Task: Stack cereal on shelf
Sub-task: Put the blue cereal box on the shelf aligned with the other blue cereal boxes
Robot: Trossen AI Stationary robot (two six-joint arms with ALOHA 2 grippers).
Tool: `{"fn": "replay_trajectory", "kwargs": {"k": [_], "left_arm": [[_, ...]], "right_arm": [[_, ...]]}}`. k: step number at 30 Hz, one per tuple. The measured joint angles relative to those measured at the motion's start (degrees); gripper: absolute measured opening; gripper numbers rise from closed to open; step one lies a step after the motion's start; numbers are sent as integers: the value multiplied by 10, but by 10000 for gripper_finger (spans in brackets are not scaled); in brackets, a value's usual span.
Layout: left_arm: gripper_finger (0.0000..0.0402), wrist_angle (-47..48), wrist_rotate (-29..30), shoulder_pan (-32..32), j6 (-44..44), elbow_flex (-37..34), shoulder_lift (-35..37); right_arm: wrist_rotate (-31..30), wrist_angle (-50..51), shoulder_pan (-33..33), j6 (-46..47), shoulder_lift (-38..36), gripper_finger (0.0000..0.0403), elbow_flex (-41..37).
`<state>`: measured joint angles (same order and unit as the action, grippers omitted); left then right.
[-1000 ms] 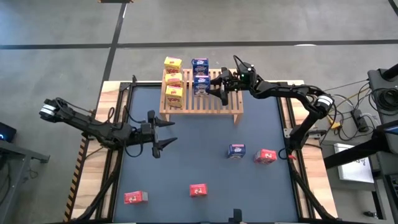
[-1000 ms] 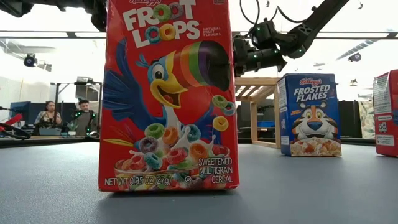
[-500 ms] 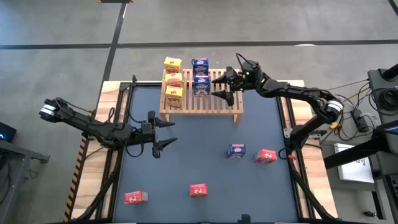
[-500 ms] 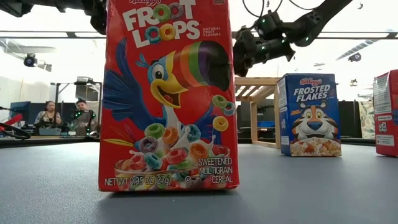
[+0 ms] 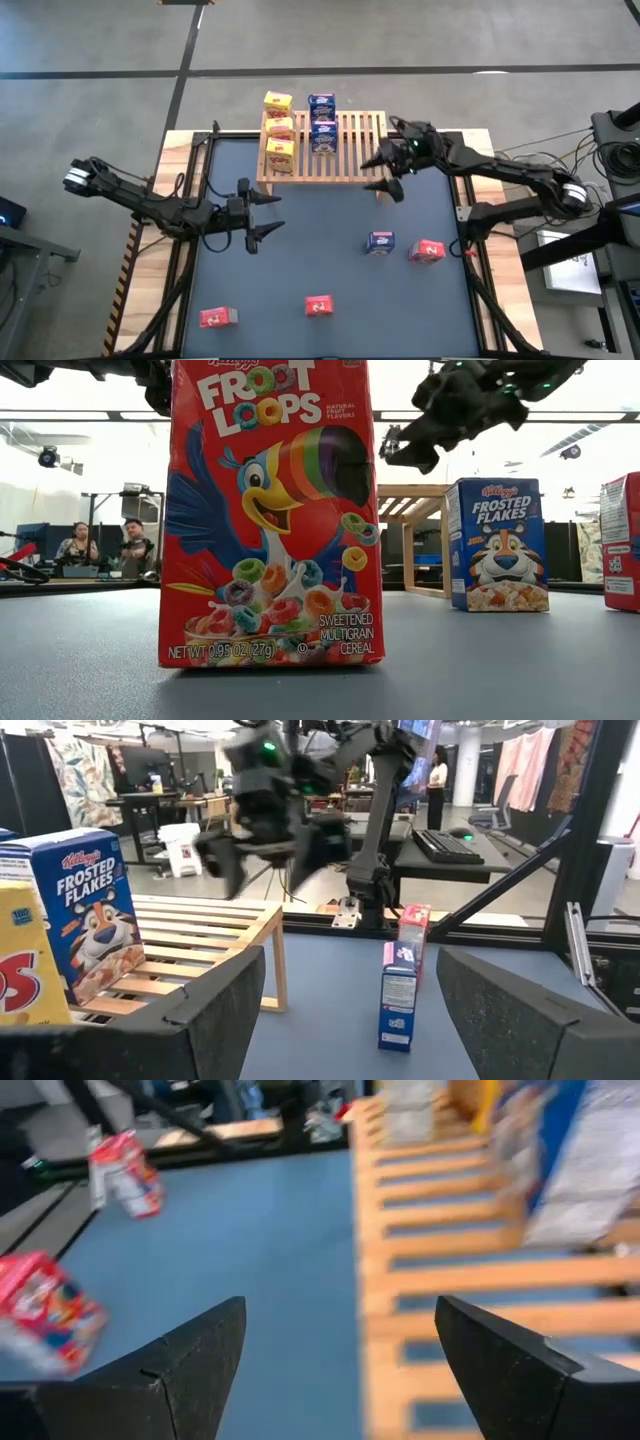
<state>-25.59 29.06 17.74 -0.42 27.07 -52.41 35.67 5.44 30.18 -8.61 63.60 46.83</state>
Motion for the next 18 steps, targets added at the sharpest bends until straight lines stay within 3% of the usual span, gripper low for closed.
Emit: {"fn": "replay_trajectory", "kwargs": {"k": [9,15,18], "left_arm": [[278,0,1,0,-15,0,0],[278,-1,5,-1,-15,0,0],[278,-1,5,-2,-16,0,0]], "right_arm": [[-118,3,-104,87,-151,306,-118],[-110,-12,-182,107,-246,304,-165],[-145,-29,-221,120,-275,304,-179]]}}
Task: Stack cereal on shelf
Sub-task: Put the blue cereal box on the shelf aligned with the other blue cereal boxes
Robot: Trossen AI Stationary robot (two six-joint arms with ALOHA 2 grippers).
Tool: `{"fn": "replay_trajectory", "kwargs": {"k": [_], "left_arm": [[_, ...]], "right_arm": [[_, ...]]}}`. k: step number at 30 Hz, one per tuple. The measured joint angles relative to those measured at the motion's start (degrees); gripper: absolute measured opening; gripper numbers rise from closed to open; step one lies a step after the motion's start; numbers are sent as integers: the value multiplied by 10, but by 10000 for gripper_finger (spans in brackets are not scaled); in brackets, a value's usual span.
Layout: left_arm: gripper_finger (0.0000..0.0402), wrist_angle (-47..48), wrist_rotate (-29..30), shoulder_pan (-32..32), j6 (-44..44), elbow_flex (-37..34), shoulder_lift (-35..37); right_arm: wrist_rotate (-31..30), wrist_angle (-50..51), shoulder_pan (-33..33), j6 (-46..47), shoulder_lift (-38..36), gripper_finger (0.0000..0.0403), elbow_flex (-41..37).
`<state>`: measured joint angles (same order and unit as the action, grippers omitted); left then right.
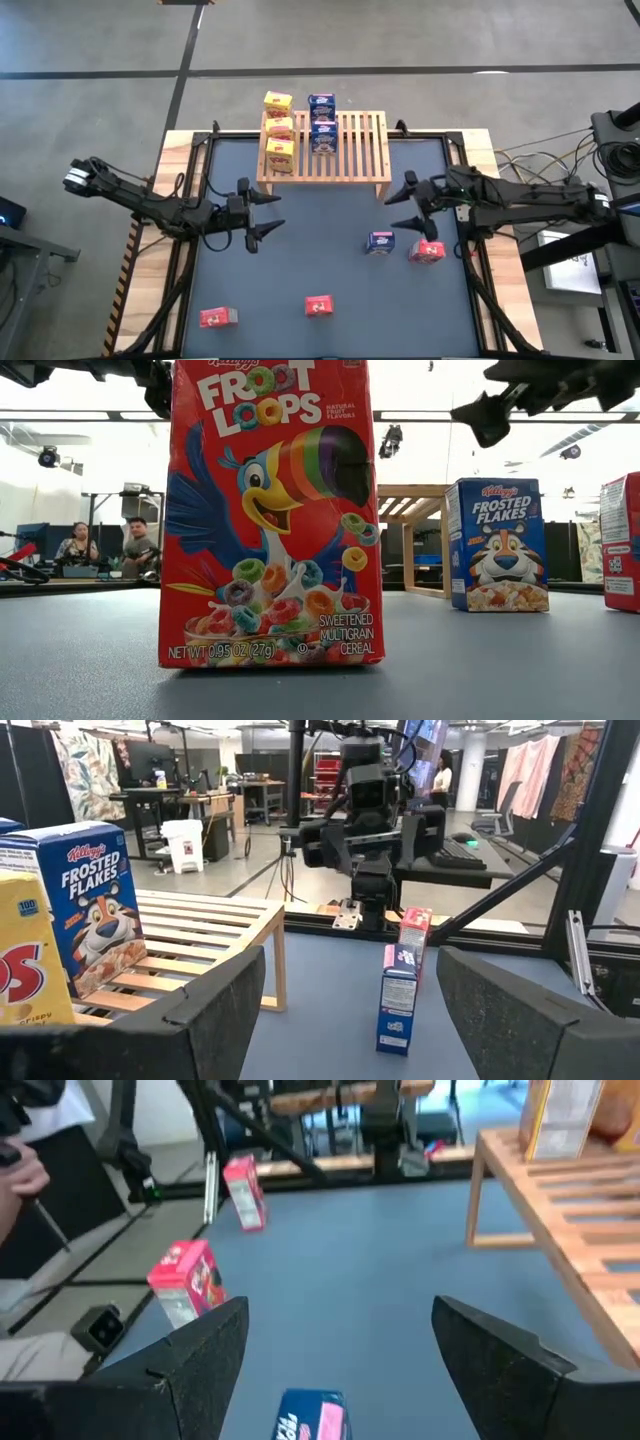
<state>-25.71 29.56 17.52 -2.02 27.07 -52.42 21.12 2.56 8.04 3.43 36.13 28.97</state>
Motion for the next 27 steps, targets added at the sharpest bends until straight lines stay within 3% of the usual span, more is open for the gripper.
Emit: {"fn": "replay_trajectory", "kwargs": {"k": [4,15,27], "left_arm": [[278,-3,0,0,-1,0,0],[278,-4,0,0,-19,0,0],[278,-4,0,0,-20,0,0]], "right_arm": [[-45,5,-44,18,-4,303,-7],[-67,45,-121,36,44,301,-6],[-204,81,-198,60,100,302,-5]]}}
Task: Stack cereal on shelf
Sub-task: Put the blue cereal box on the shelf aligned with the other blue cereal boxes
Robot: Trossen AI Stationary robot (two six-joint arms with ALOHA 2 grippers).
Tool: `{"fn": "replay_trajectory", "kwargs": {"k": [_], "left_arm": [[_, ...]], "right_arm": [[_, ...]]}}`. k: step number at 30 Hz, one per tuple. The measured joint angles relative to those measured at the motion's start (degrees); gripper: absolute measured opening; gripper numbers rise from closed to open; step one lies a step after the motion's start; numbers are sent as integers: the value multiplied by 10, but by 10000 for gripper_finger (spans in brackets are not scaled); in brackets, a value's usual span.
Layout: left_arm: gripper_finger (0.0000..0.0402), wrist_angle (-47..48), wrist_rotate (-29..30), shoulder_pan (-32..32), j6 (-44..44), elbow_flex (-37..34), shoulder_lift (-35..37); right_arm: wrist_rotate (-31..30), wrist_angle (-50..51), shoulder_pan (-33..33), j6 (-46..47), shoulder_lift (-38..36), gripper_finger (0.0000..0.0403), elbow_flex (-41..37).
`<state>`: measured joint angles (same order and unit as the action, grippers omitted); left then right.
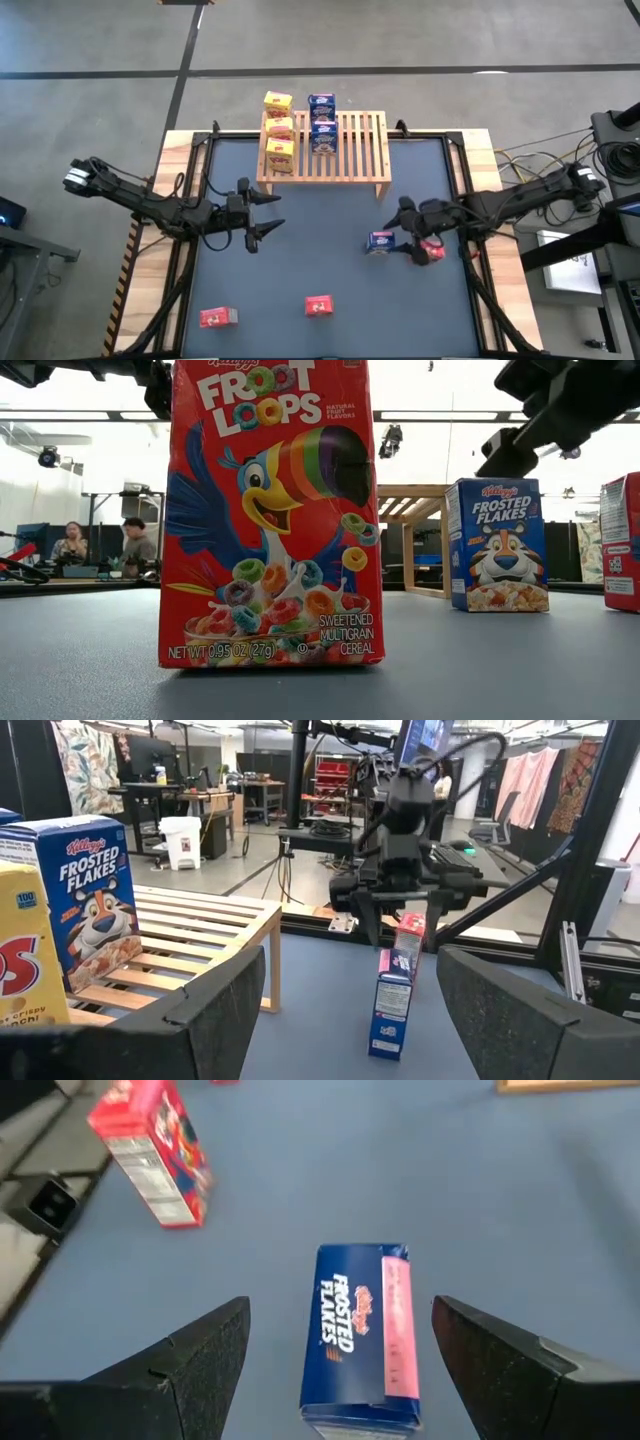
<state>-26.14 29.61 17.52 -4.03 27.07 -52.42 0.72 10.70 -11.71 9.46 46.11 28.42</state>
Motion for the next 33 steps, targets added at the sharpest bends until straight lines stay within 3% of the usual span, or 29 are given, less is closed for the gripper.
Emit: {"fn": "replay_trajectory", "kwargs": {"k": [14,26,33], "left_arm": [[278,-3,0,0,-1,0,-16],[278,-19,4,0,-1,0,-41],[278,-18,14,0,3,0,-41]], "right_arm": [[-54,-3,-23,20,72,296,-2],[-67,-2,-23,12,90,210,-1],[-67,1,-23,-1,68,194,10]]}}
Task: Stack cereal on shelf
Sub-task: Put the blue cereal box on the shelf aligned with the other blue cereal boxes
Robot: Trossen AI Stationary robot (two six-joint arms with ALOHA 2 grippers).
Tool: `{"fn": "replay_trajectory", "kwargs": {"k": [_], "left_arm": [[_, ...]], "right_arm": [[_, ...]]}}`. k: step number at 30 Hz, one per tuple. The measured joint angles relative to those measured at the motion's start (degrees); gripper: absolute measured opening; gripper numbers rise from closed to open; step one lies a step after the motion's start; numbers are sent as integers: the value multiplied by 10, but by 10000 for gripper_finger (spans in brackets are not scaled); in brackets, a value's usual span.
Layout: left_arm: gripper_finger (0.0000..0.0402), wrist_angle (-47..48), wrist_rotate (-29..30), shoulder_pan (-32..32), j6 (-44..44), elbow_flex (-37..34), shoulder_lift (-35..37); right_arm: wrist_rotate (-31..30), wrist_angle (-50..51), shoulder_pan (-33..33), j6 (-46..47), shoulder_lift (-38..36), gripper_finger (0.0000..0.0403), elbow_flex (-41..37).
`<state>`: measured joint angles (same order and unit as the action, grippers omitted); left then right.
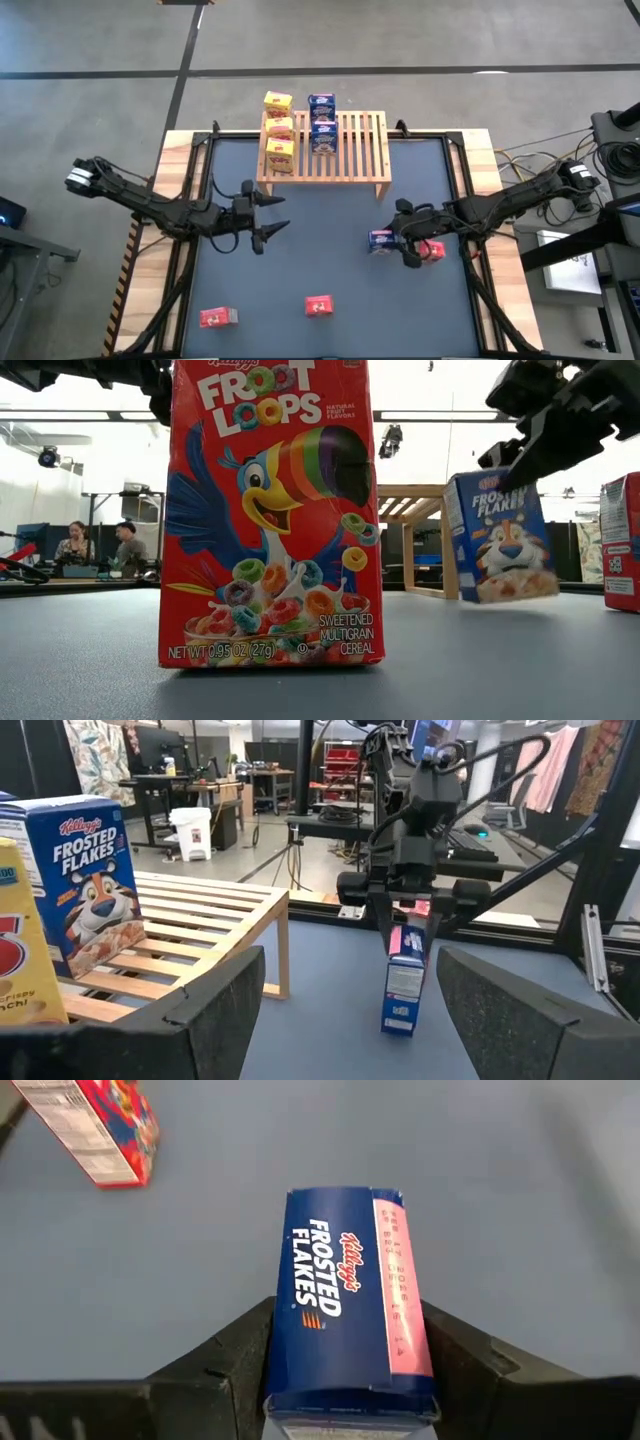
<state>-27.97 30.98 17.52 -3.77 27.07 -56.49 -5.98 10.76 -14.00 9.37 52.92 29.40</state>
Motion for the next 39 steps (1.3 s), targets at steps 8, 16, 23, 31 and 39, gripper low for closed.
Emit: {"fn": "replay_trajectory", "kwargs": {"k": [8,16,23,31,39], "left_arm": [[278,1,0,0,0,0,0],[278,1,0,0,0,0,0],[278,1,0,0,0,0,0],[278,1,-2,0,0,0,0],[278,1,-2,0,0,0,0]], "right_arm": [[0,20,0,-9,1,194,18],[-23,4,4,-76,1,194,72],[-61,-51,43,-191,1,194,137],[76,-132,168,-254,20,194,191],[216,-132,287,-261,111,194,271]]}}
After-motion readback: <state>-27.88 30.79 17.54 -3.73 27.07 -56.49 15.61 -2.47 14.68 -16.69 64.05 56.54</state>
